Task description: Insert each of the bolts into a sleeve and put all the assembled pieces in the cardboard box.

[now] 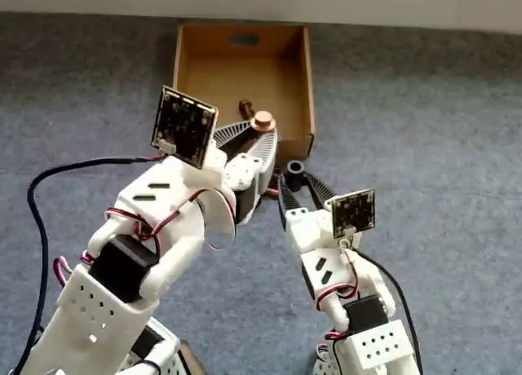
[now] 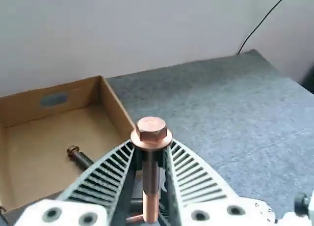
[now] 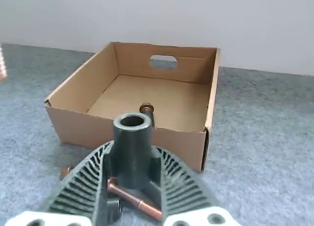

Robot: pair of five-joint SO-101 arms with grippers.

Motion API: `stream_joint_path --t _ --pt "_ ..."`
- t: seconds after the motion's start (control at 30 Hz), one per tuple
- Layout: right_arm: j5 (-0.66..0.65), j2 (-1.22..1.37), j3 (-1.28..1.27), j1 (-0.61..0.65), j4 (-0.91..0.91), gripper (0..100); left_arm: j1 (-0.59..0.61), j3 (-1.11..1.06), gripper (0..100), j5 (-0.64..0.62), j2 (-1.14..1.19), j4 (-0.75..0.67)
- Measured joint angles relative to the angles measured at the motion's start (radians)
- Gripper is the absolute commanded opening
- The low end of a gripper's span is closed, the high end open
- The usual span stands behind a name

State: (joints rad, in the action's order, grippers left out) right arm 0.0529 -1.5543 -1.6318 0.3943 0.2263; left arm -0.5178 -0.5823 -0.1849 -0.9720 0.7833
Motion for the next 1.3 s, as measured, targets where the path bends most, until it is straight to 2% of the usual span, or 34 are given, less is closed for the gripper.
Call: stream_joint_path --t 0.17,0.43,0.53,0.9,1.07,1.3 --pt "0.000 -0.005 0.000 0.000 -0.003 0.5 -0.014 0.000 1 0.000 0.002 -0.109" --pt "0.000 -0.005 0.000 0.000 -0.025 0.5 -0.075 0.000 1 0.000 0.155 -0.130" --pt "0.000 -0.005 0.000 0.000 -0.025 0.5 -0.091 -0.003 1 0.000 0.201 -0.186" --pt "0.000 -0.003 -0.003 0.000 -0.025 0.5 -0.055 -0.005 1 0.000 0.310 -0.229" --pt "0.000 -0.003 -0.003 0.000 -0.025 0.5 -0.017 -0.005 1 -0.002 0.315 -0.233" --pt "0.000 -0.003 -0.003 0.000 -0.025 0.5 -0.021 -0.006 1 -0.002 0.316 -0.298"
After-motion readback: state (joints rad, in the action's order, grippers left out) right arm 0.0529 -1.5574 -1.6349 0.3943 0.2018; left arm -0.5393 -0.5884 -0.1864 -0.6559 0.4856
